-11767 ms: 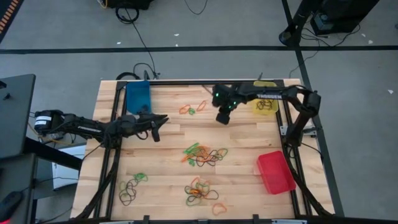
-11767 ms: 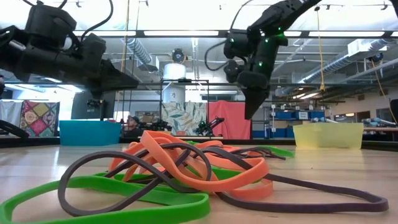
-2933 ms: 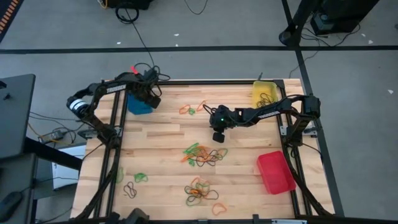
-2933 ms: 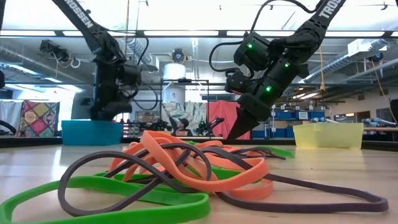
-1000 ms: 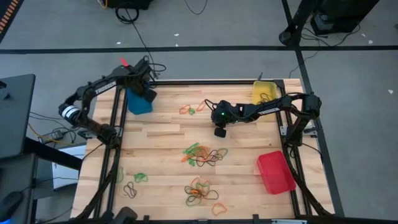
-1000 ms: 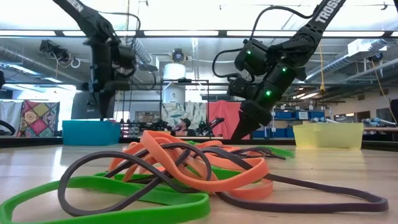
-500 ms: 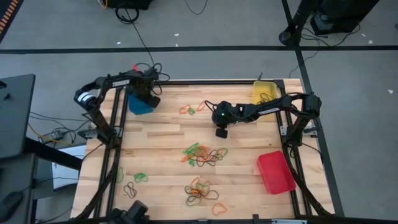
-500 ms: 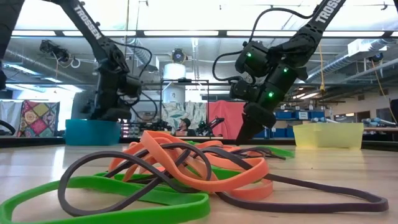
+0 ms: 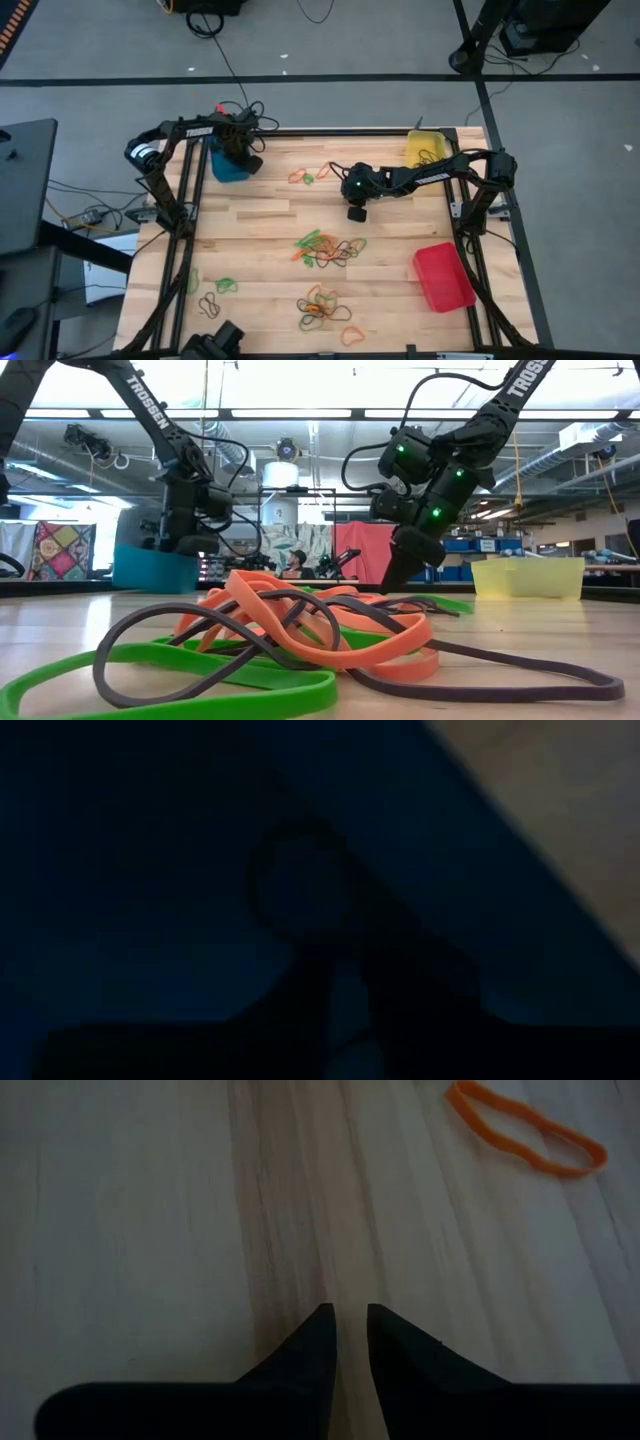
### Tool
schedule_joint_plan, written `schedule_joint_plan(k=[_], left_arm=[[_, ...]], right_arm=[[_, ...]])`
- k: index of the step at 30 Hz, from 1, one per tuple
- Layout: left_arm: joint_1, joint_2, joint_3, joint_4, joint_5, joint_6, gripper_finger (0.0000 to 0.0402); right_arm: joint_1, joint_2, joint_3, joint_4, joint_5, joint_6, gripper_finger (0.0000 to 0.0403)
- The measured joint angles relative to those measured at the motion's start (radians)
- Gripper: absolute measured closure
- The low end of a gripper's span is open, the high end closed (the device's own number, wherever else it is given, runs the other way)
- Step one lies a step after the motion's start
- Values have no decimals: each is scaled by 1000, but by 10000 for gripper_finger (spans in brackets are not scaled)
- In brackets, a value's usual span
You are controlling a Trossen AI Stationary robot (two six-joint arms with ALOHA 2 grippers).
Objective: Sort rubber bands into baskets
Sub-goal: Put the brown rubber band into the yellow bin
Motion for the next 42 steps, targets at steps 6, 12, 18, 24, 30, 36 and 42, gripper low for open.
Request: schedule_joint_plan(k=[6, 12, 18, 24, 30, 36, 42], left_arm=[[-17, -8, -1, -2, 33, 23, 398], [-90, -168, 34, -32, 54, 15, 399], [-135, -363, 60, -26, 52, -31, 400], [-193, -421, 57, -50, 49, -114, 401], [-252, -339, 57, -103, -2, -78, 396], [-253, -278, 45, -84, 20, 4, 352], [-225, -279, -91, 56, 86, 1, 257]], right_arm=[[0, 0, 0, -12, 0, -2, 328], [0, 0, 0, -14, 1, 2, 328], [0, 0, 0, -11, 3, 3, 328], [0, 0, 0, -5, 3, 4, 328], [0, 0, 0, -4, 3, 8, 328], [11, 0, 0, -20, 3, 8, 328], [11, 0, -5, -26, 3, 0, 328]])
